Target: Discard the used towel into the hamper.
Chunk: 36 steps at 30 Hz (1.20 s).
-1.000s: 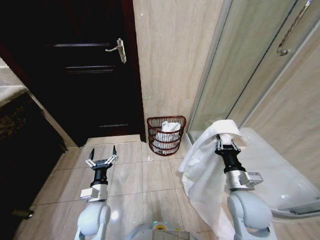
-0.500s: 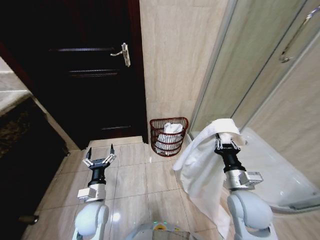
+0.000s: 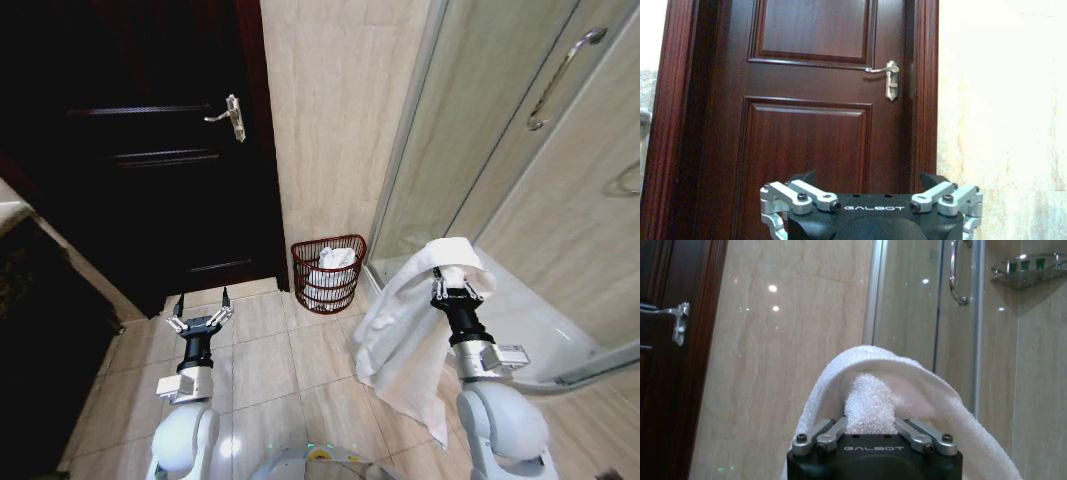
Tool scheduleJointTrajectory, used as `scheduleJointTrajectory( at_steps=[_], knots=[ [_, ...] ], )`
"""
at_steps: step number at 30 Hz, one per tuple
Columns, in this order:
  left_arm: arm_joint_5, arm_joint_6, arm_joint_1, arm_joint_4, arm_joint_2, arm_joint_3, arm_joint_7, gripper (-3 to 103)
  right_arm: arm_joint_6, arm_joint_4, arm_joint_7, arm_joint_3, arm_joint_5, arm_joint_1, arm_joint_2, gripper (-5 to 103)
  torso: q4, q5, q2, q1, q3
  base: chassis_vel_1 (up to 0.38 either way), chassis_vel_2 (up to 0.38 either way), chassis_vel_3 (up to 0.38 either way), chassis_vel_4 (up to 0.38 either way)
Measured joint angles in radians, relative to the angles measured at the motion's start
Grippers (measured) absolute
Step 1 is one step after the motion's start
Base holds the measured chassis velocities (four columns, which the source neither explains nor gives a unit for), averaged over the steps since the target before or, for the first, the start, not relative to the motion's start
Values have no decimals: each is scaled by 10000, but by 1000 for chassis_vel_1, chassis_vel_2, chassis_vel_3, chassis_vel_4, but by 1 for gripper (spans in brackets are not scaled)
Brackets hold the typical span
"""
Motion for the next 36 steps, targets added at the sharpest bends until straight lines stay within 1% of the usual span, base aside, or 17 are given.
scheduleJointTrajectory(
  at_steps=[10,14,28,36],
  knots=[
    [8,-11,-17,16,-8,-2,-17,100,48,92,27,-5,64,-68,-10,14,-2,3,375,151,225,-10,-7,-1,2],
    [8,-11,-9,16,-26,-9,-58,100,97,123,26,-2,71,-78,-38,14,-1,1,597,242,356,0,0,0,0],
    [147,-11,50,0,-80,-71,-156,100,202,-5,147,31,268,-109,-192,14,0,2,1088,445,641,0,0,0,0],
    [-56,200,121,-328,3,-244,-162,100,116,-126,138,-48,265,82,-197,14,1,1,1430,589,840,0,0,0,0]
  ],
)
